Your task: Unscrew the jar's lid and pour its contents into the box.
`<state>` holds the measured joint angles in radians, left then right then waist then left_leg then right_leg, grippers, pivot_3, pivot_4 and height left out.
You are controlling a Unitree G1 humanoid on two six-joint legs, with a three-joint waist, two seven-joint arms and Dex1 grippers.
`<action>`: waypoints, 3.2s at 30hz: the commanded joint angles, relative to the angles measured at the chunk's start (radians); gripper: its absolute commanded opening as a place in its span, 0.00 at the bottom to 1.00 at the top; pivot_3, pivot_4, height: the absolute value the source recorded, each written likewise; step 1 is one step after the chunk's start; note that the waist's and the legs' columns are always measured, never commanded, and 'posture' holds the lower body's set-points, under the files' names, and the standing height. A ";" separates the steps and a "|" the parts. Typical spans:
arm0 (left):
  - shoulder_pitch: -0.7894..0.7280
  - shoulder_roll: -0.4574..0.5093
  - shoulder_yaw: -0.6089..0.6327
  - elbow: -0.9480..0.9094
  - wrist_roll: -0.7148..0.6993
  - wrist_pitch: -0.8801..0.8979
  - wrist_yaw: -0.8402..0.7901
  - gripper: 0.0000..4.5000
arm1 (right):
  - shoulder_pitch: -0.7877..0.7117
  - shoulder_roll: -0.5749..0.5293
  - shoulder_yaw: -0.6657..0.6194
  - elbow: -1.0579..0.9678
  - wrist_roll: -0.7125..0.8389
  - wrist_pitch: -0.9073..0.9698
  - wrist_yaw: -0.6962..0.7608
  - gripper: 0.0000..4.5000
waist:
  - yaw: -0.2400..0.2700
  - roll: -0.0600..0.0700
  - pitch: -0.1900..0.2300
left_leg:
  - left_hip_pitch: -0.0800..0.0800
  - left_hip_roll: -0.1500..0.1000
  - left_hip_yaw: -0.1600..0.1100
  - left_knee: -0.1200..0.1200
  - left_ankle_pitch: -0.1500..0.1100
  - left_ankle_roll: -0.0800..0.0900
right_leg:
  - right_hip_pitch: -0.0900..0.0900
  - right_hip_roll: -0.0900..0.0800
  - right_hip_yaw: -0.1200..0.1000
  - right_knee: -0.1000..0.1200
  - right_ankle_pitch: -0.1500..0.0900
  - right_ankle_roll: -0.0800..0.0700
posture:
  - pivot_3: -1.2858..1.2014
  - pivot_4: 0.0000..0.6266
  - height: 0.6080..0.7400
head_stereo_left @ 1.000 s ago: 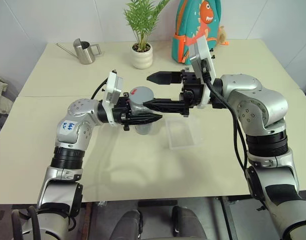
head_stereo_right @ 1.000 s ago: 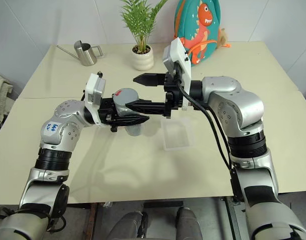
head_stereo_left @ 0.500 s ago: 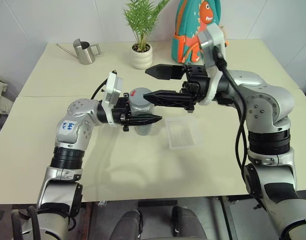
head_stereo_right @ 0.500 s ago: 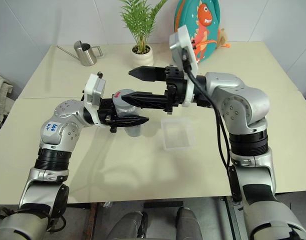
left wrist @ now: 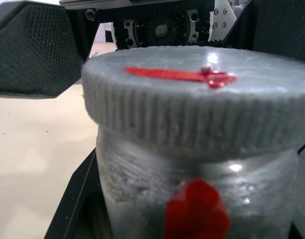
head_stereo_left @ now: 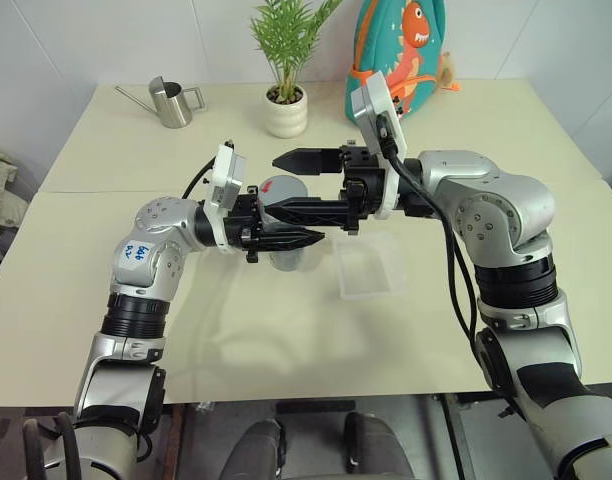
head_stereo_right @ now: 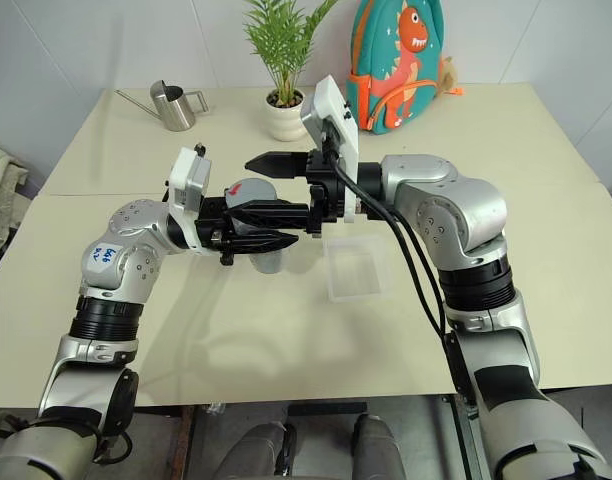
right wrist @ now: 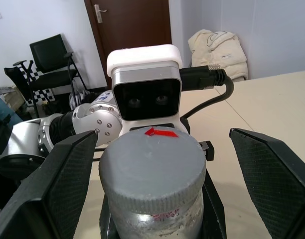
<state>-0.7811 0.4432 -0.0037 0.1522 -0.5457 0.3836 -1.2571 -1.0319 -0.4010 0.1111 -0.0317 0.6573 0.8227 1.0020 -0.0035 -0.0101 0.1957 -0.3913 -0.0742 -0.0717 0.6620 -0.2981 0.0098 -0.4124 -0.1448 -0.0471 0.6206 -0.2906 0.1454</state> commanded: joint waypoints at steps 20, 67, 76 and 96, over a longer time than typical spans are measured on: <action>0.028 0.015 0.017 -0.052 -0.013 -0.019 0.003 0.46 | 0.021 -0.031 -0.351 0.016 0.222 0.103 -0.224 0.57 | 0.006 0.000 0.000 | 0.000 0.000 -0.002 0.000 0.000 0.000 | 0.001 -0.001 -0.001 -0.001 0.000 0.000 | 0.52 0.24 1.00; -0.415 -0.194 -0.336 0.632 0.854 -0.801 0.760 0.46 | 1.206 -0.451 -0.631 -0.549 0.047 -0.222 -0.192 0.99 | 0.068 -0.003 0.002 | -0.003 -0.002 0.007 0.001 0.000 0.008 | 0.005 -0.001 0.001 -0.017 0.010 0.008 | 0.52 0.24 1.00; -0.532 -0.150 -0.690 0.676 1.558 -0.958 1.675 0.46 | 1.283 -0.371 -0.627 -0.614 0.038 -0.226 -0.268 0.99 | 0.083 -0.003 0.002 | -0.004 -0.002 0.009 0.001 0.000 0.008 | 0.004 -0.001 0.003 -0.016 0.010 0.009 | 0.52 0.24 1.00; -0.703 -0.228 -1.148 0.959 2.077 -0.641 2.499 0.46 | 1.284 -0.291 -0.586 -0.621 0.028 -0.252 -0.320 0.99 | 0.084 -0.005 0.003 | -0.006 -0.002 0.014 0.001 -0.001 0.010 | 0.000 0.000 0.008 -0.016 0.011 0.011 | 0.52 0.24 1.00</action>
<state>-1.4469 0.2282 -1.1493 1.1134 1.5247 -0.2885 1.2170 0.2582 -0.6994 -0.4762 -0.6298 0.6868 0.5937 0.6924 0.0804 -0.0149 0.1986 -0.3969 -0.0764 -0.0579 0.6632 -0.2987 0.0194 -0.4124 -0.1453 -0.0391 0.6052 -0.2792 0.1566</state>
